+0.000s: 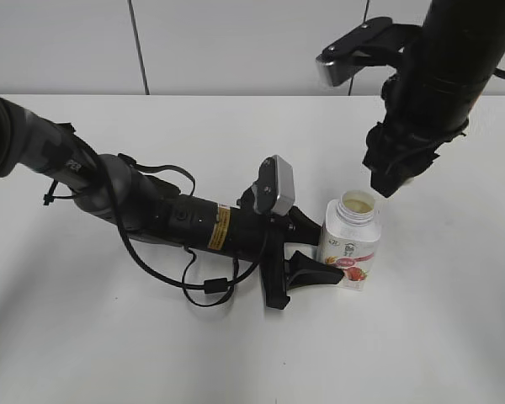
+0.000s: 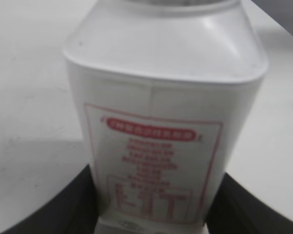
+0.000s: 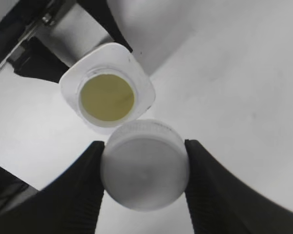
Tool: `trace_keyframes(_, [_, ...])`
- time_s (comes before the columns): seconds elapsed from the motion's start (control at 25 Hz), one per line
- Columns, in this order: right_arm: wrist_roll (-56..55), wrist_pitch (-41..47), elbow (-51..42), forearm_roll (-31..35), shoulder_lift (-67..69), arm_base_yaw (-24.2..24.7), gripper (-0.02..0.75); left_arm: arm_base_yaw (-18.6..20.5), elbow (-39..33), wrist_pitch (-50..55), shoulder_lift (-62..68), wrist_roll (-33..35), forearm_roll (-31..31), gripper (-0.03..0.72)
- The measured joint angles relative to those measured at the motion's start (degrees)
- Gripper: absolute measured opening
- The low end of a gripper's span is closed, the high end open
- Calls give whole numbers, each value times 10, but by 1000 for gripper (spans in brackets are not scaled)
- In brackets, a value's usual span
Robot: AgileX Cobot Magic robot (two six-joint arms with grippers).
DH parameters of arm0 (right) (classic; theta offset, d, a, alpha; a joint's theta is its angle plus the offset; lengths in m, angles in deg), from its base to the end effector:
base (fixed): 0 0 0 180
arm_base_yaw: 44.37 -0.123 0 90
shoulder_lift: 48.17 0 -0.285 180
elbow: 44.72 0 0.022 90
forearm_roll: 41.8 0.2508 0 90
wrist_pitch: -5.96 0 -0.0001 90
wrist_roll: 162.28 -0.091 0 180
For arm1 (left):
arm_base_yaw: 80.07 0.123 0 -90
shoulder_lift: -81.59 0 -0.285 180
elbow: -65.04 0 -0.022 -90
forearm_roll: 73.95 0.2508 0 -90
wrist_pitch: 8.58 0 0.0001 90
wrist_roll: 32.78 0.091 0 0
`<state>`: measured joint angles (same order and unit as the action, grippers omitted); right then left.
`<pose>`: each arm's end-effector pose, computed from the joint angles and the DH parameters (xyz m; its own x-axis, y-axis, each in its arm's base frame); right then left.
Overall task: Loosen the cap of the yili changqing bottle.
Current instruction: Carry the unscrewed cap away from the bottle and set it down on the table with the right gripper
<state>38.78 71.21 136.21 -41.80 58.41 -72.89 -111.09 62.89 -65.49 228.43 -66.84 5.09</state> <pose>0.3014 0.1638 0.2598 -0.6381 -0.7557 -0.1476 -0.7573 0.6505 -0.0568 0.3254 -0.2830 0.0401 0.0134 0.3859 -0.9225 0.9977 -0.0659 -0.0131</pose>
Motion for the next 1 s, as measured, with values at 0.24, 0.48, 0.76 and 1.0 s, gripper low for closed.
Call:
trace_keyframes(0.24, [-124, 3, 0, 0, 0, 31, 389, 0, 0, 1, 0, 0, 0, 387])
trace_keyframes(0.48, [-177, -33, -28, 4, 0, 126, 389, 0, 0, 1, 0, 0, 0, 387])
trace_keyframes(0.76, [-182, -198, -154, 20, 0, 172, 388, 0, 0, 0, 0, 0, 0, 387])
trace_keyframes(1.0, [-187, -327, -220, 54, 24, 173, 388, 0, 0, 0, 0, 0, 0, 387])
